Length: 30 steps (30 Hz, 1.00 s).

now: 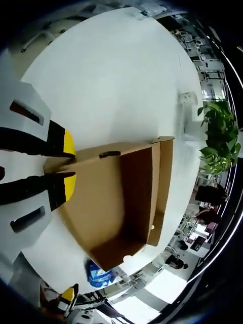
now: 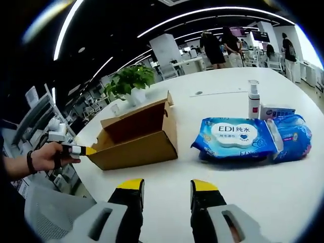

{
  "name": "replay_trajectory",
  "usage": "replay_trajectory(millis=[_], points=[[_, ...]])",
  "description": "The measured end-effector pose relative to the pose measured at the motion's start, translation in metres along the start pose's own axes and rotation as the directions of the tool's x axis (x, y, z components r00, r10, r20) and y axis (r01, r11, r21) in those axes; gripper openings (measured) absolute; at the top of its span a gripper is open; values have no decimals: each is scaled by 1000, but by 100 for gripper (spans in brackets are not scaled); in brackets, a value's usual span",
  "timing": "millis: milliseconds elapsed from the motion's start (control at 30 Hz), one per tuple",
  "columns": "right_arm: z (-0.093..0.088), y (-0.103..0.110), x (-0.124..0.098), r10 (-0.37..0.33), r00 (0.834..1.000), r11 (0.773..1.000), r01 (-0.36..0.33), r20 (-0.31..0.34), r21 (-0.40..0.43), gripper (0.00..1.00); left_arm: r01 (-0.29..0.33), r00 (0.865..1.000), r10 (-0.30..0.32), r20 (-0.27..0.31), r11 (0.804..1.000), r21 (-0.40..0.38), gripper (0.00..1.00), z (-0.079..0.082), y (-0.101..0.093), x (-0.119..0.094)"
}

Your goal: Operate the shoe box by opening the lid, removing the specified soft item, and placing it in the target area until the item is outside and the box remains undamaged.

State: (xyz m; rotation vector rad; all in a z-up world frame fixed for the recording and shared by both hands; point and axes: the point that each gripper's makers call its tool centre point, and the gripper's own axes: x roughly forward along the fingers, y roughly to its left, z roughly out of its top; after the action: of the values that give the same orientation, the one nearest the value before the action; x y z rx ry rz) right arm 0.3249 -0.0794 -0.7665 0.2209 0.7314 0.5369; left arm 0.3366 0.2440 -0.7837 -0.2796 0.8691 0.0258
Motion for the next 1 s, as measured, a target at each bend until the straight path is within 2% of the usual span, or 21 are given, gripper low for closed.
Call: replay_trajectory(millis=[167,400,633,1000], points=[[6,4,6,10,1000,1000,-10,-10,-21,33,-1,1000,1,2,1000,-3,8,-1,10,-4],[29,9,18,33,999,999,-33,2,-40,33,-12,1000,12,5,1000,6,5,-3,21,-8],[68,15,35,42,999,997,-40,26,-66,31,-20,1000,20,15,1000,1,5,-4,25,-9],[115,21,67,57,997,995,-52,46,-90,31,-14,1000,14,14,1000,23,5,-5,23,-8]])
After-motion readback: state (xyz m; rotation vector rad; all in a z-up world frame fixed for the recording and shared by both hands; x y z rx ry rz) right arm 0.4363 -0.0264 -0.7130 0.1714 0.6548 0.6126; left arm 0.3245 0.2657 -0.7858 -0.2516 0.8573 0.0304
